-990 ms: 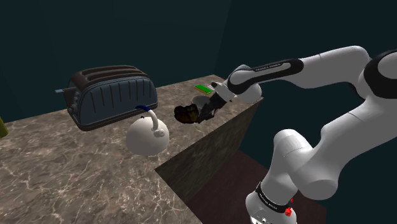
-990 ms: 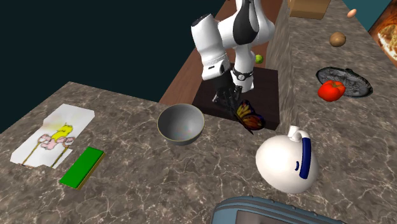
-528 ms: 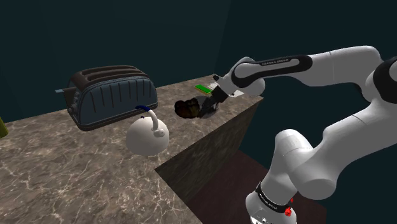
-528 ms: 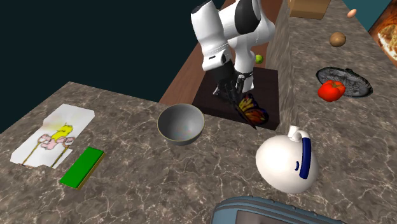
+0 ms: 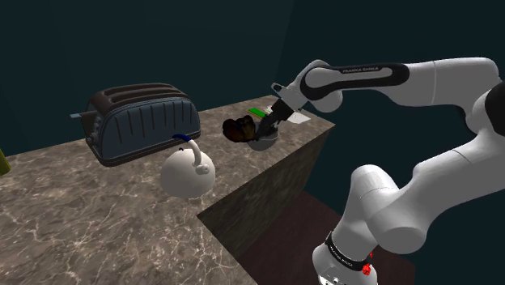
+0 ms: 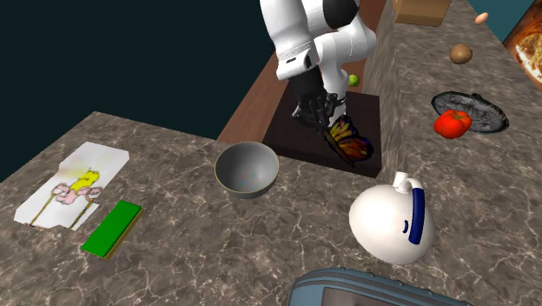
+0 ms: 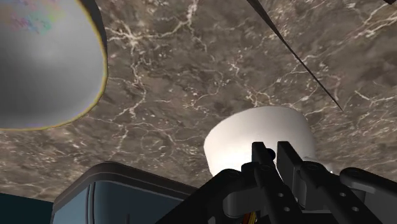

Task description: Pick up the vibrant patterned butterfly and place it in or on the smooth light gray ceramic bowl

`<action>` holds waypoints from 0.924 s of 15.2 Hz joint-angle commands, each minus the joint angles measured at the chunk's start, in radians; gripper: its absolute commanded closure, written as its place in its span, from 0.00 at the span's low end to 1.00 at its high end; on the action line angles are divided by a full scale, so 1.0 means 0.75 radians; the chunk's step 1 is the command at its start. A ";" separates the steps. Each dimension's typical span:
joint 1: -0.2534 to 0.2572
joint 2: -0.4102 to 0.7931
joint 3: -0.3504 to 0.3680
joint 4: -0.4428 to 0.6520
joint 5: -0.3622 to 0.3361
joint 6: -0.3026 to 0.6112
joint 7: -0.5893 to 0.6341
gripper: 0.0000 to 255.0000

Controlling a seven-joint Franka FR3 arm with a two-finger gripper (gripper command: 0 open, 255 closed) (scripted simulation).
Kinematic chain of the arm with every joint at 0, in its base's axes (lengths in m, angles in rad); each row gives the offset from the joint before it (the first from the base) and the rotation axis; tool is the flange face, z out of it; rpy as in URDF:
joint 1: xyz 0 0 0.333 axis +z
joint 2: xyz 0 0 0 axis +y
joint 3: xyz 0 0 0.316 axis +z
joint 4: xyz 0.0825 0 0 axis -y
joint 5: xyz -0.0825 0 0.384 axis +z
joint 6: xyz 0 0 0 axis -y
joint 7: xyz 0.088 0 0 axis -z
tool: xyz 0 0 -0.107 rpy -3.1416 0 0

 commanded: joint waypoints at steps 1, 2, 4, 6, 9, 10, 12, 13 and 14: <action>-0.010 -0.013 0.023 0.027 -0.005 -0.040 0.023 1.00; -0.011 -0.015 0.025 0.029 -0.005 -0.043 0.025 1.00; 0.004 0.022 -0.056 0.086 -0.008 -0.074 -0.045 1.00; 0.028 0.062 -0.143 0.149 -0.005 -0.105 -0.114 1.00; 0.085 0.129 -0.284 0.254 0.010 -0.154 -0.219 1.00; 0.110 0.152 -0.335 0.291 0.017 -0.171 -0.255 1.00; 0.173 0.201 -0.447 0.371 0.037 -0.206 -0.325 1.00; 0.211 0.226 -0.509 0.412 0.048 -0.225 -0.361 1.00; 0.255 0.251 -0.576 0.456 0.061 -0.244 -0.395 1.00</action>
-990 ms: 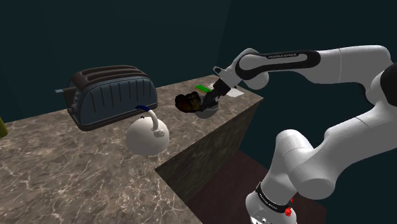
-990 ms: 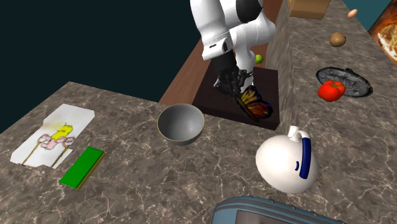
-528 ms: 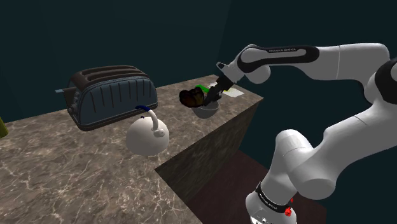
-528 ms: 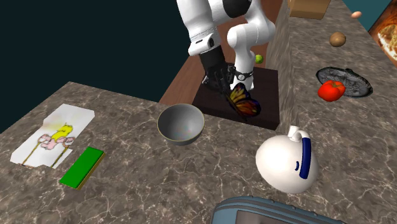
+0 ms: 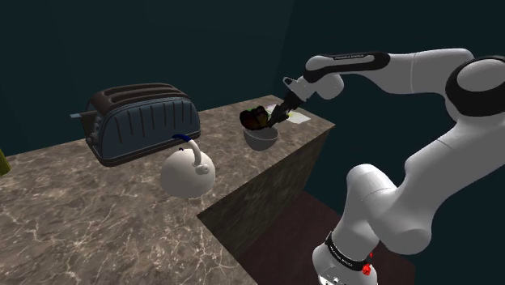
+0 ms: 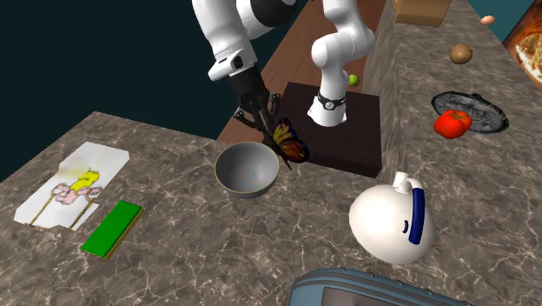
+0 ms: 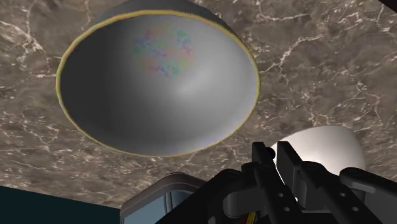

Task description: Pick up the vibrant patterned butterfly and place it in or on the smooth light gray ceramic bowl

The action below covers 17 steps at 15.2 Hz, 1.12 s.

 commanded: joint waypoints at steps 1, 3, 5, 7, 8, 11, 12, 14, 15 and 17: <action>0.086 0.045 -0.136 0.088 0.021 -0.043 -0.072 1.00; 0.210 0.082 -0.301 0.181 0.040 -0.083 -0.133 1.00; 0.361 0.091 -0.485 0.279 0.038 -0.123 -0.173 1.00; 0.478 0.062 -0.618 0.339 0.006 -0.134 -0.184 1.00; 0.489 0.053 -0.631 0.329 -0.002 -0.118 -0.185 1.00; 0.526 0.034 -0.675 0.303 -0.018 -0.073 -0.194 1.00; 0.538 0.028 -0.690 0.294 -0.023 -0.059 -0.197 1.00; 0.564 0.015 -0.721 0.278 -0.034 -0.029 -0.203 1.00; 0.572 0.010 -0.730 0.273 -0.038 -0.020 -0.205 1.00; 0.572 0.010 -0.730 0.273 -0.038 -0.020 -0.205 1.00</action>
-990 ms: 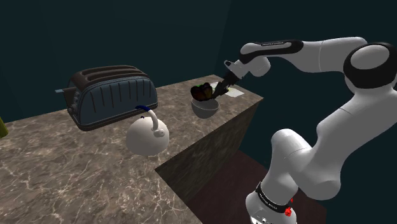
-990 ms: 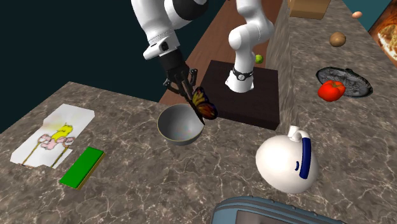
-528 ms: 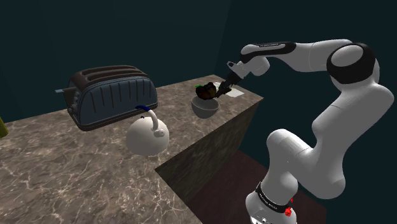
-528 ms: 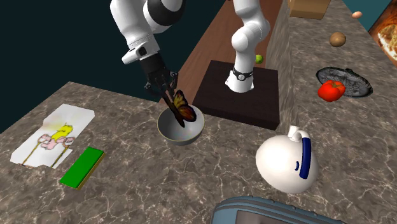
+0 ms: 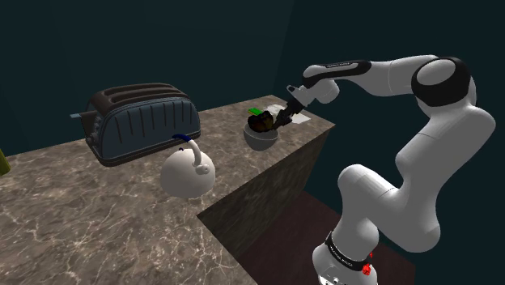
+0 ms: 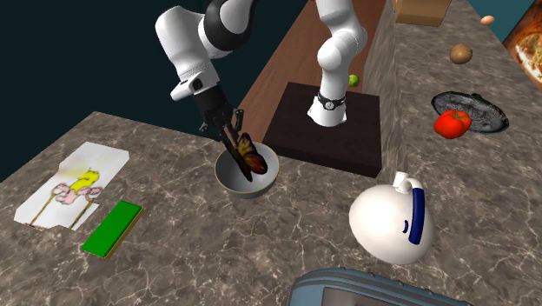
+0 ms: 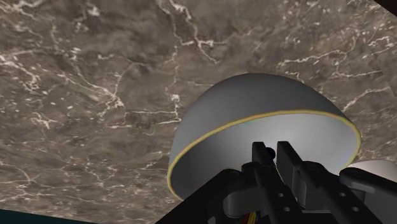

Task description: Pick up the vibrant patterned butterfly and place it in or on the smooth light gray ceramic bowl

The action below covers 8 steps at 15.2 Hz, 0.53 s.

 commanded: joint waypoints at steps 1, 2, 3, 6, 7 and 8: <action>0.002 -0.001 -0.002 -0.002 -0.001 0.004 -0.001 1.00; 0.002 -0.001 -0.002 -0.002 -0.001 0.004 -0.001 1.00; 0.002 -0.001 -0.002 -0.002 -0.001 0.004 -0.001 1.00; 0.002 -0.001 -0.002 -0.002 -0.001 0.003 -0.001 0.00; 0.002 -0.001 -0.002 -0.002 -0.001 0.003 -0.001 0.00; 0.002 -0.001 -0.002 -0.002 -0.001 0.003 -0.001 0.00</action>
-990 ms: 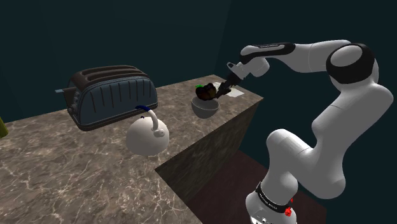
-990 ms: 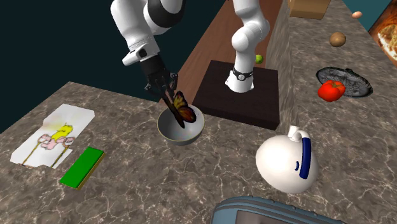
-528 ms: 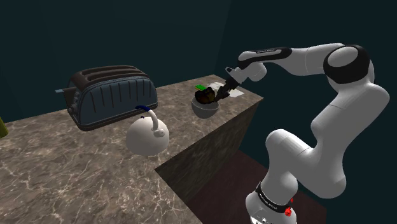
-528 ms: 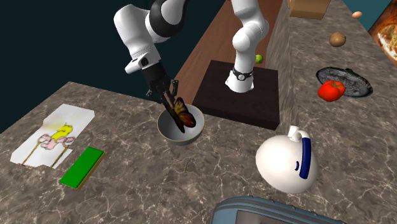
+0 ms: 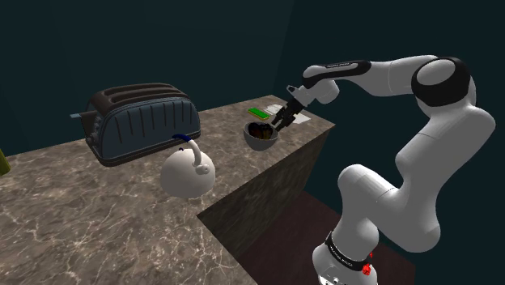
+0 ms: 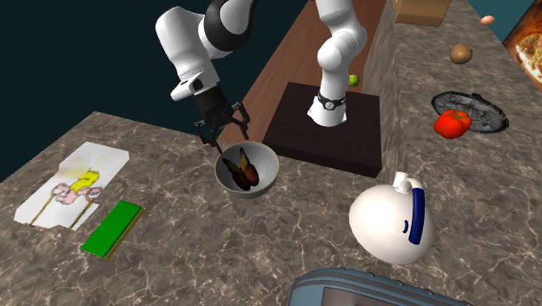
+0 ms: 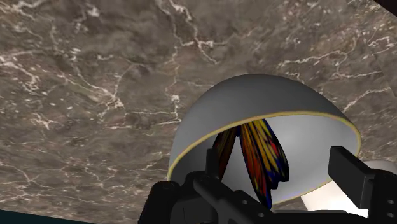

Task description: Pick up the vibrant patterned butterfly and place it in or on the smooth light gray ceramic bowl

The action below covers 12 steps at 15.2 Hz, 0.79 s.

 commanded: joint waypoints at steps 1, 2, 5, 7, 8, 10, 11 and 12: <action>0.000 0.000 0.000 0.000 0.000 0.000 0.000 0.00; 0.000 0.000 0.000 0.000 0.000 0.000 0.000 0.00; -0.069 0.019 0.048 0.050 0.012 -0.087 -0.009 0.00; -0.122 0.032 0.084 0.101 0.018 -0.164 -0.014 0.00; -0.122 0.032 0.084 0.101 0.017 -0.164 -0.014 0.00; -0.122 0.032 0.084 0.101 0.017 -0.164 -0.014 0.00; -0.122 0.032 0.084 0.101 0.017 -0.164 -0.014 0.00; -0.122 0.032 0.084 0.101 0.017 -0.164 -0.014 0.00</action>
